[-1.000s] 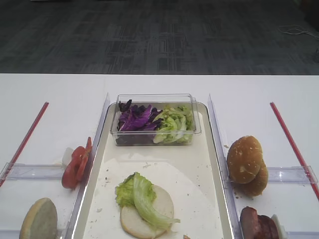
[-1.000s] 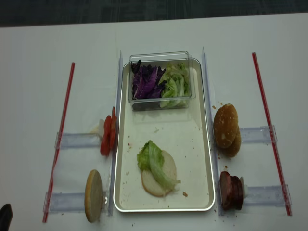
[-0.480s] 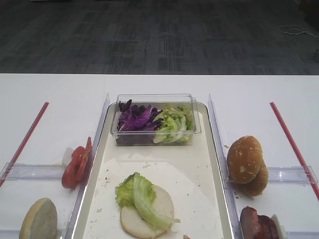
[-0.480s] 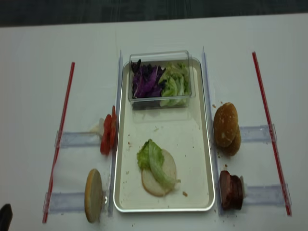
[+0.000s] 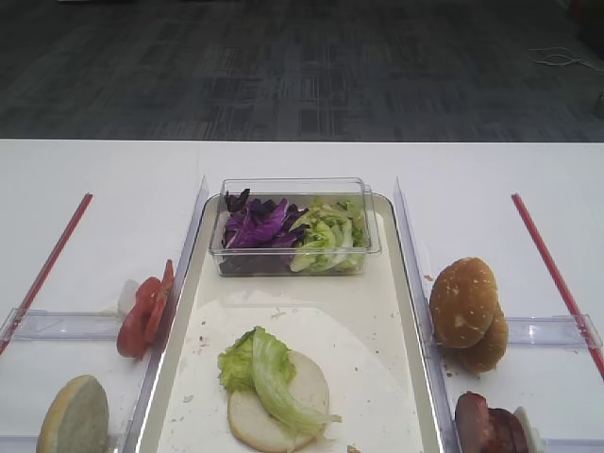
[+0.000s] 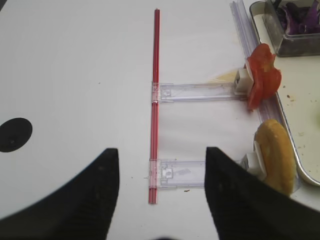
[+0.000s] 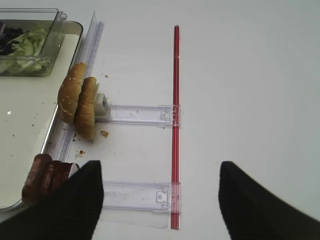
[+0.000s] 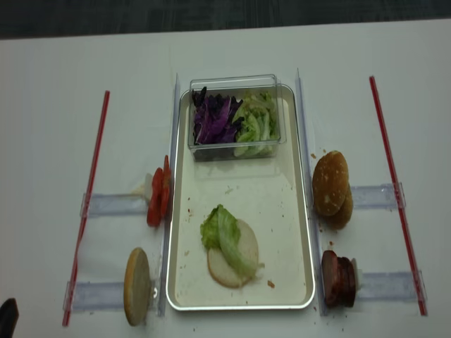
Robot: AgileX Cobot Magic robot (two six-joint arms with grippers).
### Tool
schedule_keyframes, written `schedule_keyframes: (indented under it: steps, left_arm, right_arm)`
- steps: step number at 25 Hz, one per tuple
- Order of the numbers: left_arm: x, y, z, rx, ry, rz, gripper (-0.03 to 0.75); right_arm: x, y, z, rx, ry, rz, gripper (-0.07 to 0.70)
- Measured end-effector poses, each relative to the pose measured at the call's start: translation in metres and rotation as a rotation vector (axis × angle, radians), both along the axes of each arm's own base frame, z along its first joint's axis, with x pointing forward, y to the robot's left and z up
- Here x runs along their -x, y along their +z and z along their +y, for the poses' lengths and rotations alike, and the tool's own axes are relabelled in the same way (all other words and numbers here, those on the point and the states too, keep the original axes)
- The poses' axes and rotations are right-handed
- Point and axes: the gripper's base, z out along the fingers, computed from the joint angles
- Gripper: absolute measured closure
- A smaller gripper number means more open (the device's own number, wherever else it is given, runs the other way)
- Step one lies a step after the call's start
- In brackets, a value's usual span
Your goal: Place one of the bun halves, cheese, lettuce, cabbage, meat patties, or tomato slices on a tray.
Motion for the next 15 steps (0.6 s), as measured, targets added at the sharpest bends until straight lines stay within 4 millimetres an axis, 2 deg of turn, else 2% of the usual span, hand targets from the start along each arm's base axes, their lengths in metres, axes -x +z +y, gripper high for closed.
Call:
schedule_keyframes:
  steps: [15]
  left_arm:
    - [0.0000, 0.0000, 0.0000, 0.000, 0.000, 0.000, 0.323]
  right_arm:
    - [0.0062, -0.0006, 0.0004, -0.001, -0.002, -0.036, 0.136]
